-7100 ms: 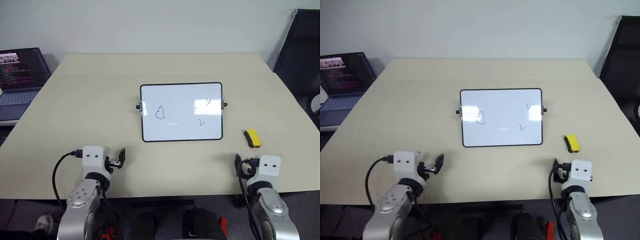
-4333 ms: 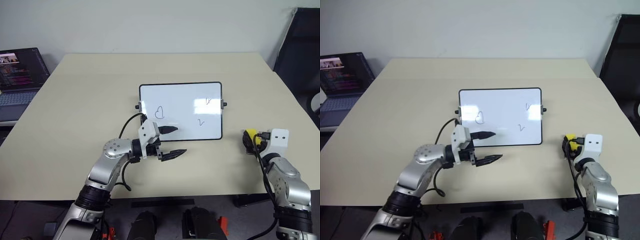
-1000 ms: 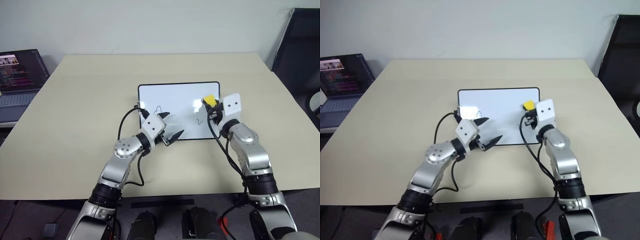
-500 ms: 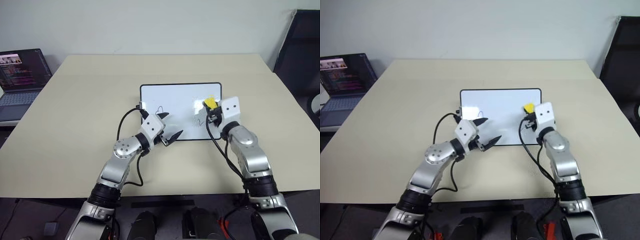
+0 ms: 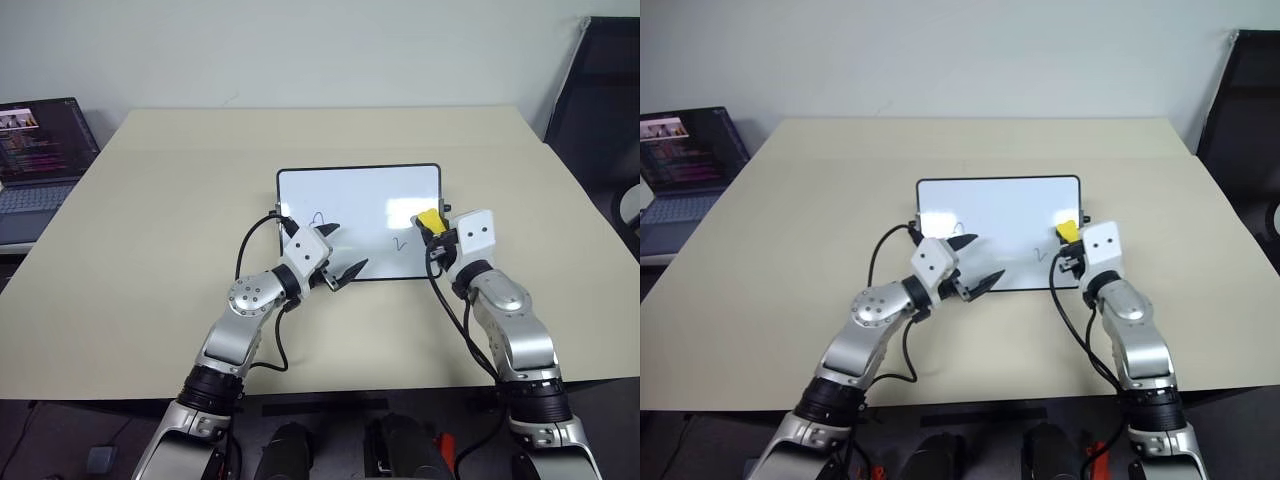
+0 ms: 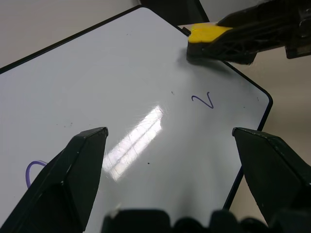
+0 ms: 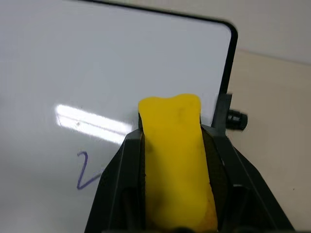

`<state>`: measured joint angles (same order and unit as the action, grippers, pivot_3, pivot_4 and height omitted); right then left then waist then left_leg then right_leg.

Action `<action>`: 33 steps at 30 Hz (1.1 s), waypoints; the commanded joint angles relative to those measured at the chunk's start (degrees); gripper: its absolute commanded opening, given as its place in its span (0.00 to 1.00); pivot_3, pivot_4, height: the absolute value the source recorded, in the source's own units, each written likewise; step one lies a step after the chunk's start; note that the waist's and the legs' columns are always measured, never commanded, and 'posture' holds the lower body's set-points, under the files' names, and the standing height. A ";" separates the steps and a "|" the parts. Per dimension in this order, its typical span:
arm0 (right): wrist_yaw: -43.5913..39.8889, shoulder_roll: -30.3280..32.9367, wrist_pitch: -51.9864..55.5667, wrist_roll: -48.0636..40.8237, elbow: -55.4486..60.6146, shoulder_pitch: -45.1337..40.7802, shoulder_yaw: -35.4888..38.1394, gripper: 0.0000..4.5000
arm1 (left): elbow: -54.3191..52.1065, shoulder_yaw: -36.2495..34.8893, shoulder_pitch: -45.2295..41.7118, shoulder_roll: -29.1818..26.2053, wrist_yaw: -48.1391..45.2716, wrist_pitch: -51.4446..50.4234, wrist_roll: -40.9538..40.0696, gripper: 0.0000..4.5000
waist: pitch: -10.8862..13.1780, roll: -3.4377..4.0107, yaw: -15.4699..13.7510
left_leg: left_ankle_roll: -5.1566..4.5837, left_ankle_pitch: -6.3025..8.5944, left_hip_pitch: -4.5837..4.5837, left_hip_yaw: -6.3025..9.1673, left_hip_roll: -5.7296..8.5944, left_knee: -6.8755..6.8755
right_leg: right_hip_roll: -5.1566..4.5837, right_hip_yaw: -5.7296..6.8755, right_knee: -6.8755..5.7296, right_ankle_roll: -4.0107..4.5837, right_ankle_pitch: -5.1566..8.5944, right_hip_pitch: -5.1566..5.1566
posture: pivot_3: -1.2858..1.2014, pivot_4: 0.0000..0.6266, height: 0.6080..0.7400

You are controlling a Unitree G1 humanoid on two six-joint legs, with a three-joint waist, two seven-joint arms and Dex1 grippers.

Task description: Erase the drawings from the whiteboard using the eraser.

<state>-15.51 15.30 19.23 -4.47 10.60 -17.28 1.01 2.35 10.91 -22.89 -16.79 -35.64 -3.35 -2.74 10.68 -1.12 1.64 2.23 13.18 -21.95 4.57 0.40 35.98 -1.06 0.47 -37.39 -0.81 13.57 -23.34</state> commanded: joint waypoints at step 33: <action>-2.73 2.74 -3.35 9.96 -7.51 -1.56 -8.25 0.27 | -11.29 0.54 6.93 -1.98 1.45 -4.90 0.70 1.00 | 0.00 0.00 -0.38 | 0.00 0.00 0.02 0.04 -0.03 0.08 | -0.09 -0.01 0.16 -0.07 -0.06 0.14 | 0.52 0.24 1.00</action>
<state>-18.96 17.05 13.97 4.60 2.22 -19.83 -9.44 -6.23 11.60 -15.93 -18.78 -34.51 -8.43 -2.14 10.68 -1.13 1.26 2.24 13.19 -21.93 4.61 0.36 36.06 -1.15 0.46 -37.23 -0.88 13.51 -23.20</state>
